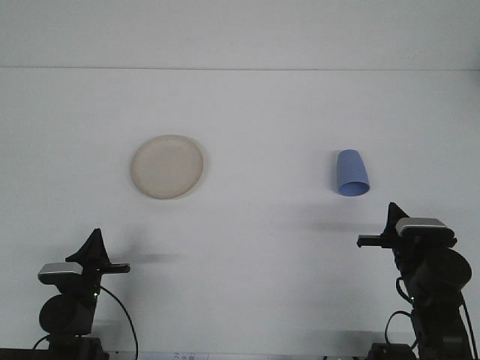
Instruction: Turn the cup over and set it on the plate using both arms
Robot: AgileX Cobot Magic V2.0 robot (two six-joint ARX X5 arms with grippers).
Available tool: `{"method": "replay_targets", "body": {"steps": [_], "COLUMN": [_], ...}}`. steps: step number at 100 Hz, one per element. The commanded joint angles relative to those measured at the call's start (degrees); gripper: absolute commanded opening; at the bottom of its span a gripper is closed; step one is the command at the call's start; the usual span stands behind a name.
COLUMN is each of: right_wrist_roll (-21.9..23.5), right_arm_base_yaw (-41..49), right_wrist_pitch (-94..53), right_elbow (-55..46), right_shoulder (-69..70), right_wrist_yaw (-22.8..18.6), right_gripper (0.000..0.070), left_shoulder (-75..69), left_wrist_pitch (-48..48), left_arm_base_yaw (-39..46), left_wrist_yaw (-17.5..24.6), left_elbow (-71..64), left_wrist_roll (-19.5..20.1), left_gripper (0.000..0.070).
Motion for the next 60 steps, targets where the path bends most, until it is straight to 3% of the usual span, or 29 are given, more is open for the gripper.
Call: {"method": "replay_targets", "body": {"steps": [1, 9, 15, 35, 42, 47, 60], "right_wrist_roll": [1.0, 0.7, 0.6, -1.8, -2.3, -2.5, -3.3], "right_arm_base_yaw": [0.0, 0.0, 0.0, 0.0, 0.0, 0.0, 0.1], "right_wrist_pitch": [1.6, 1.6, 0.9, 3.7, 6.2, 8.1, 14.9], "right_elbow": [0.7, 0.7, 0.6, 0.0, -0.7, -1.5, -4.0], "right_shoulder": [1.6, 4.3, 6.4, 14.7, 18.0, 20.6, 27.8], "right_wrist_yaw": [-0.1, 0.3, 1.2, 5.7, 6.9, 7.0, 6.8], "right_gripper": [0.0123, 0.0280, 0.0326, 0.0351, 0.0395, 0.0429, 0.0428], "left_shoulder": [-0.1, -0.1, -0.1, -0.1, -0.1, -0.1, -0.1], "left_wrist_pitch": [0.5, 0.5, 0.6, 0.5, 0.6, 0.5, 0.5], "left_arm_base_yaw": [0.1, 0.1, 0.1, 0.1, 0.1, 0.1, 0.1], "left_wrist_yaw": [-0.1, -0.1, -0.1, -0.1, -0.1, -0.1, -0.1], "left_elbow": [-1.0, -1.0, -1.0, -1.0, -1.0, -1.0, -1.0], "left_wrist_roll": [-0.1, -0.1, -0.1, -0.1, -0.1, -0.1, -0.1], "left_gripper": [0.0012, 0.0012, 0.0012, 0.0012, 0.0012, 0.0012, 0.0012]}}
